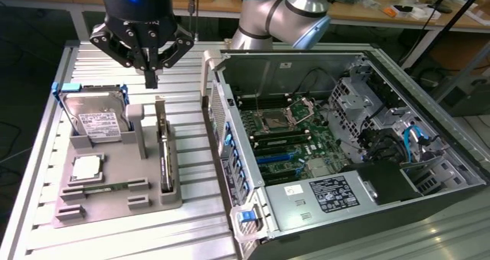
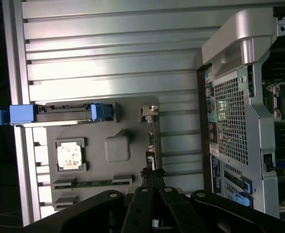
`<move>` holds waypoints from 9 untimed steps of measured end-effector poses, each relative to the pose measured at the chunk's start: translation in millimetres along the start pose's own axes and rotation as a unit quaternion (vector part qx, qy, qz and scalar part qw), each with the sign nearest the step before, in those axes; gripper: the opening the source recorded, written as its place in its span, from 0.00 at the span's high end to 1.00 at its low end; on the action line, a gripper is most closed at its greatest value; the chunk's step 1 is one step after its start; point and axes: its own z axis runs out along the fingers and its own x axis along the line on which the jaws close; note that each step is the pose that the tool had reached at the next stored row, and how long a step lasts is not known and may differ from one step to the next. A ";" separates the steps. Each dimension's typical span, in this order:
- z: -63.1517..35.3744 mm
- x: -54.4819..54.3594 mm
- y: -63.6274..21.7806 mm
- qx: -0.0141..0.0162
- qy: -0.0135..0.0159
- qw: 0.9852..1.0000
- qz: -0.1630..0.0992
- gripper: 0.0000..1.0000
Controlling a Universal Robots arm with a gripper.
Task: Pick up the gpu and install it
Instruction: 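Reach for the gpu, then pick up the gpu and move the gpu toward the slot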
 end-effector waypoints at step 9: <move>0.0 0.1 0.0 0.000 0.000 1.000 0.000 0.89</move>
